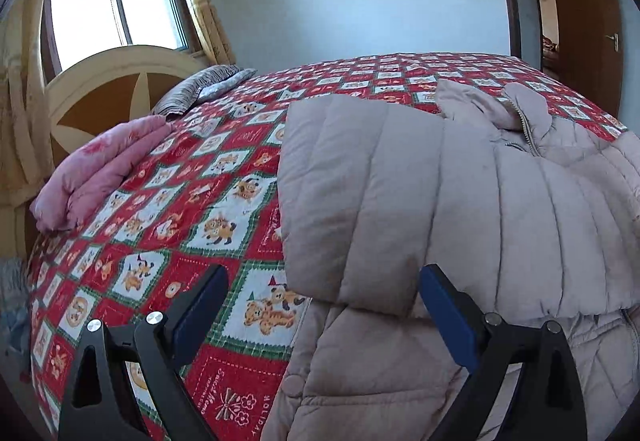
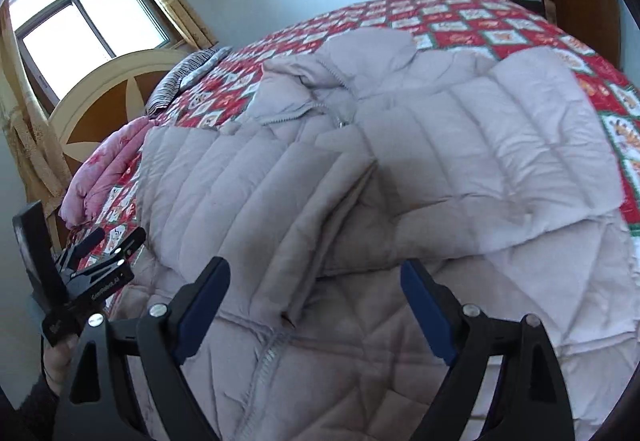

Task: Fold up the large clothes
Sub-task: 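Lay the sleeve across the jacket body with the left tool and release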

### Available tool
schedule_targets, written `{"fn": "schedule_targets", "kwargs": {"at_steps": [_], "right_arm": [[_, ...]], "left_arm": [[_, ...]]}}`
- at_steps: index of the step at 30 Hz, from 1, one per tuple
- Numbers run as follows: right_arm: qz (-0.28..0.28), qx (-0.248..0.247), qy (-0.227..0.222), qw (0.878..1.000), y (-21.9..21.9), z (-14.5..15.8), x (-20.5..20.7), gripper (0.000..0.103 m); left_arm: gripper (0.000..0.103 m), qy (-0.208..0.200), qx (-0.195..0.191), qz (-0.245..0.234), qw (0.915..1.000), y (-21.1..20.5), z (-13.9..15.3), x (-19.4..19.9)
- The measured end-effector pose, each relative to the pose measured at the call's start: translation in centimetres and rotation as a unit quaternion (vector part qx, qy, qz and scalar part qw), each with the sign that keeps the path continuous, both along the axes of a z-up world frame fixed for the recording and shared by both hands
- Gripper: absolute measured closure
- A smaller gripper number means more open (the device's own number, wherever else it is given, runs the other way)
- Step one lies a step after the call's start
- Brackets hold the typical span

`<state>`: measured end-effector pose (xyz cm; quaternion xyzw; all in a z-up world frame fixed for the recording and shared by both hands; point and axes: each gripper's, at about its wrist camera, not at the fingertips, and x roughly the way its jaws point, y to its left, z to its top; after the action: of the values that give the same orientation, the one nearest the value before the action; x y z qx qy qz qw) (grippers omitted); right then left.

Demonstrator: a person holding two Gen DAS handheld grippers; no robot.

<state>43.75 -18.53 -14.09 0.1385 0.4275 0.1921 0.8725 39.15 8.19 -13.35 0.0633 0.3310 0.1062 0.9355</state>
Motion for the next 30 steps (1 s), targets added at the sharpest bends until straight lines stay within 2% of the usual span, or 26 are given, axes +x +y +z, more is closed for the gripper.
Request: {"fn": "schedule_targets", "kwargs": {"at_steps": [1, 2, 4, 5, 7, 11, 16, 19, 20, 22, 26, 30], "right_arm": [[0.009, 0.001, 0.018, 1.000, 0.7, -0.6, 0.8, 0.031], [0.018, 0.001, 0.032, 0.999, 1.3, -1.0, 1.4, 0.055], [0.015, 0.007, 0.031, 0.999, 1.5, -1.0, 1.6, 0.072], [0.016, 0.006, 0.025, 1.000, 1.4, -0.8, 1.4, 0.088], [0.012, -0.003, 0.012, 1.000, 0.8, -0.1, 0.6, 0.092], [-0.007, -0.044, -0.021, 0.999, -1.6, 1.4, -1.4, 0.094], [-0.029, -0.081, -0.016, 0.996, -4.5, 0.9, -2.4, 0.094], [-0.043, -0.104, -0.008, 0.994, -5.7, 0.4, -2.5, 0.086], [-0.054, -0.107, -0.009, 0.993, -6.2, 0.5, -2.6, 0.071], [-0.085, -0.118, -0.017, 0.989, -7.1, 1.4, -3.1, 0.051], [-0.119, -0.122, -0.067, 0.983, -7.4, 4.4, -3.9, 0.051], [-0.075, -0.087, -0.088, 0.990, -4.6, 5.9, -1.7, 0.051]], "left_arm": [[0.007, 0.000, -0.004, 0.000, 1.0000, 0.2, 0.1, -0.1], [0.007, -0.003, -0.004, -0.001, 1.0000, 0.2, 0.2, -0.4], [0.007, -0.007, 0.000, -0.005, 1.0000, 0.3, 0.4, -0.8], [0.007, -0.009, 0.001, -0.006, 0.9999, 0.5, 0.6, -0.8], [0.007, -0.007, -0.001, -0.005, 1.0000, 0.9, 0.7, -0.8], [0.007, 0.000, -0.012, 0.003, 0.9999, 2.0, 0.4, -0.7], [0.007, 0.017, -0.024, 0.015, 0.9994, 2.8, -0.1, -0.2], [0.007, 0.019, -0.024, 0.021, 0.9993, 2.9, 0.7, 0.4], [0.007, 0.015, -0.023, 0.020, 0.9994, 2.9, 1.1, 0.5], [0.007, 0.003, -0.014, 0.017, 0.9998, 2.7, 2.4, 1.0], [0.007, -0.024, -0.006, 0.005, 0.9997, 1.6, 5.1, 2.5], [0.007, -0.026, 0.017, -0.017, 0.9994, -1.1, 5.6, 6.1]]}}
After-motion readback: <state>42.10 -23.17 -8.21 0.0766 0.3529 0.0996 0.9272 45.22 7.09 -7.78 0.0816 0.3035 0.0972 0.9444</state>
